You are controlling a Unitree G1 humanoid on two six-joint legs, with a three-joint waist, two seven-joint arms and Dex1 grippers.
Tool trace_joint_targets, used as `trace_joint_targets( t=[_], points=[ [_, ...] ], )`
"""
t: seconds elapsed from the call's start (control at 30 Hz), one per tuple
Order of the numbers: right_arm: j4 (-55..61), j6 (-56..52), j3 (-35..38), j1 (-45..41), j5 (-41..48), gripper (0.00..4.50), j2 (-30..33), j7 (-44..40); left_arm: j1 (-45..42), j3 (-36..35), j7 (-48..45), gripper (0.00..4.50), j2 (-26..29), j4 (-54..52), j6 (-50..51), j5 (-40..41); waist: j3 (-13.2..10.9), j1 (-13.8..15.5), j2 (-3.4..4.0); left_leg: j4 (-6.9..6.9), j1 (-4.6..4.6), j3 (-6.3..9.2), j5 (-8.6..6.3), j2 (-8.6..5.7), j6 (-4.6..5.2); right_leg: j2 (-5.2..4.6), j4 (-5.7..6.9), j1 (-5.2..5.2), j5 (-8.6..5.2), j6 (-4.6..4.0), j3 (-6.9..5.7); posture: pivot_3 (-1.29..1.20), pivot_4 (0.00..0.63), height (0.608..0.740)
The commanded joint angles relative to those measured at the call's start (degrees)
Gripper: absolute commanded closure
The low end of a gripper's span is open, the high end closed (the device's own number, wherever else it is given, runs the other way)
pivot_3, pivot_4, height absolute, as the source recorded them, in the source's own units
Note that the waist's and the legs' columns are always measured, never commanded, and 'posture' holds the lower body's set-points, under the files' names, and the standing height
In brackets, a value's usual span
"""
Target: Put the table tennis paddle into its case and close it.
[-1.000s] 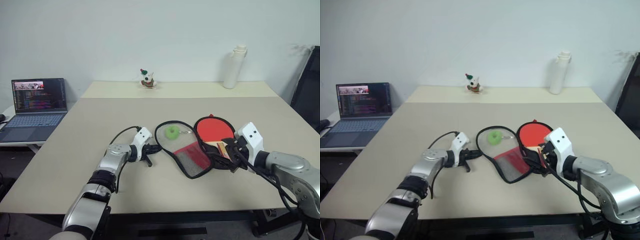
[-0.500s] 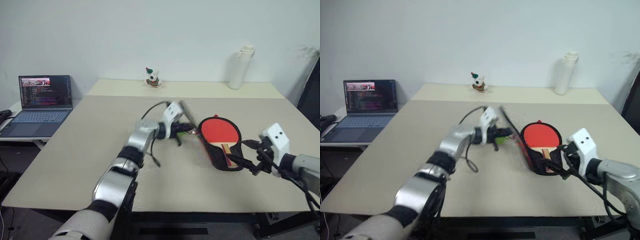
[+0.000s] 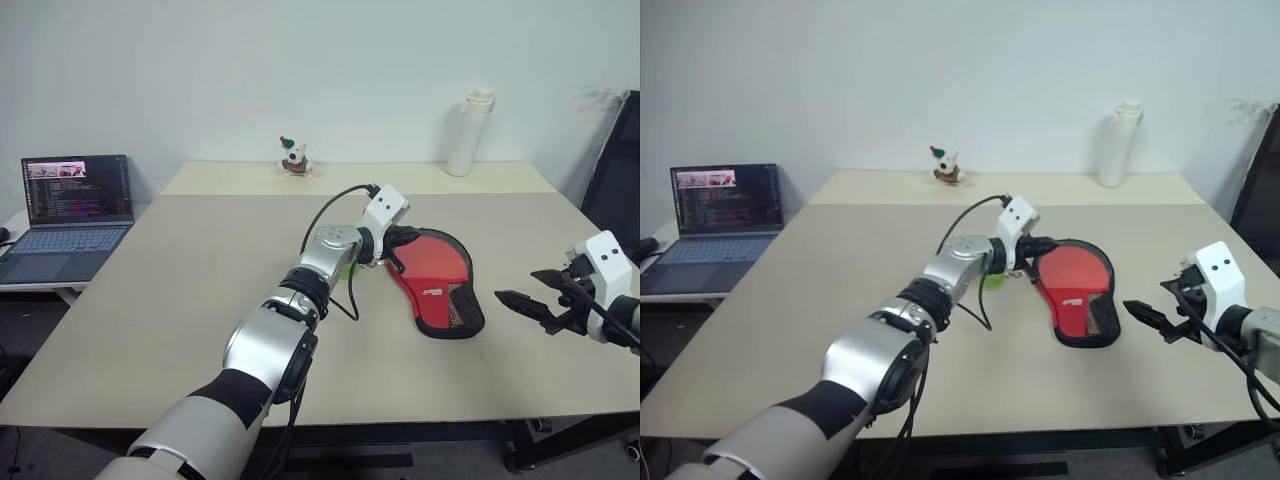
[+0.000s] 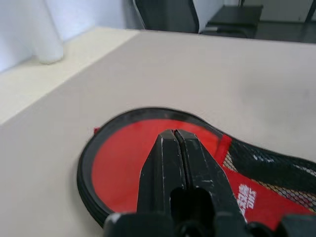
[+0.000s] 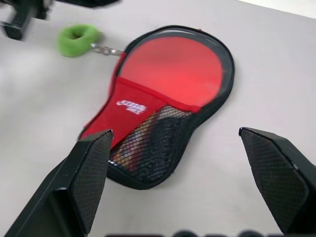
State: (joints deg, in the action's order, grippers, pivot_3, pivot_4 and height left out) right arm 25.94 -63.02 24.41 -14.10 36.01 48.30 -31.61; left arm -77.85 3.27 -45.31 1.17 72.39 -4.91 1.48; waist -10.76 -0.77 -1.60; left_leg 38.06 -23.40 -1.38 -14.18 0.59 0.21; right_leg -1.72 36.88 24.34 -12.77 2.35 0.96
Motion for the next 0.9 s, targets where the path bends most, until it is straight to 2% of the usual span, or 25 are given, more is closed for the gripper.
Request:
trace_joint_targets(
  t=[0.03,0.13,0.23,0.47,0.63,0.87,0.9],
  points=[
    [-3.97,2.39,-2.46,-4.15,-1.31,0.0,-2.88,2.7,3.28,-2.43,-8.05,4.47,2.8,-5.32,-1.71,3.01,0.03,-0.36,0.05,-0.01,0.02,-0.02,0.0,0.02,0.0,-0.01,0.01,0.0,0.0,0.0,0.03,0.0,0.15,0.74],
    [-11.46,4.38,-5.31,-8.55,-3.87,0.0,-5.57,4.54,9.42,-2.98,-15.99,4.47,6.27,-13.63,1.39,5.8,0.04,-0.87,0.09,-0.03,0.11,-0.07,0.0,0.05,0.0,0.01,0.08,-0.02,0.01,-0.02,0.06,0.0,0.15,0.74],
    [-21.5,7.64,-9.07,-13.61,-7.6,0.0,-7.5,5.46,18.82,-3.45,-22.07,4.47,11.12,-29.93,10.96,10.68,0.05,-1.21,0.1,-0.06,0.17,-0.11,0.01,0.14,0.0,0.01,0.11,-0.02,0.13,-0.23,0.12,0.0,0.15,0.74],
    [-42.0,18.37,-17.99,-21.44,-15.65,0.0,-9.74,0.98,33.67,-4.59,-19.69,4.47,20.62,-55.32,25.91,15.11,0.05,-0.96,0.11,-0.05,0.17,-0.11,0.01,0.14,0.0,-0.03,0.11,-0.03,0.18,-0.31,0.15,0.0,0.15,0.74],
    [-51.95,24.38,-21.38,-25.45,-19.79,0.0,-11.28,-1.97,36.88,-4.72,-16.6,4.47,22.46,-61.52,29.84,16.55,0.05,-0.53,0.11,0.03,0.18,-0.06,0.01,0.08,0.0,-0.12,0.12,-0.12,0.18,-0.3,0.04,0.0,0.15,0.74],
    [-61.6,28.01,-23.52,-29.09,-23.21,0.0,-13.24,-4.74,38.83,-4.31,-14.35,4.47,23.02,-64.81,31.52,17.37,0.05,-0.88,0.11,0.0,0.32,-0.1,0.01,0.08,-0.01,-0.16,0.12,-0.2,0.19,-0.3,0.09,0.0,0.15,0.74],
    [-63.11,27.91,-23.65,-29.59,-23.33,0.18,-13.64,-5.23,39.39,-4.09,-14.19,4.5,23.22,-65.31,31.6,17.35,0.05,-0.96,0.11,0.0,0.36,-0.1,0.01,0.08,-0.01,-0.16,0.13,-0.24,0.19,-0.3,0.09,0.0,0.15,0.74]
  ],
)
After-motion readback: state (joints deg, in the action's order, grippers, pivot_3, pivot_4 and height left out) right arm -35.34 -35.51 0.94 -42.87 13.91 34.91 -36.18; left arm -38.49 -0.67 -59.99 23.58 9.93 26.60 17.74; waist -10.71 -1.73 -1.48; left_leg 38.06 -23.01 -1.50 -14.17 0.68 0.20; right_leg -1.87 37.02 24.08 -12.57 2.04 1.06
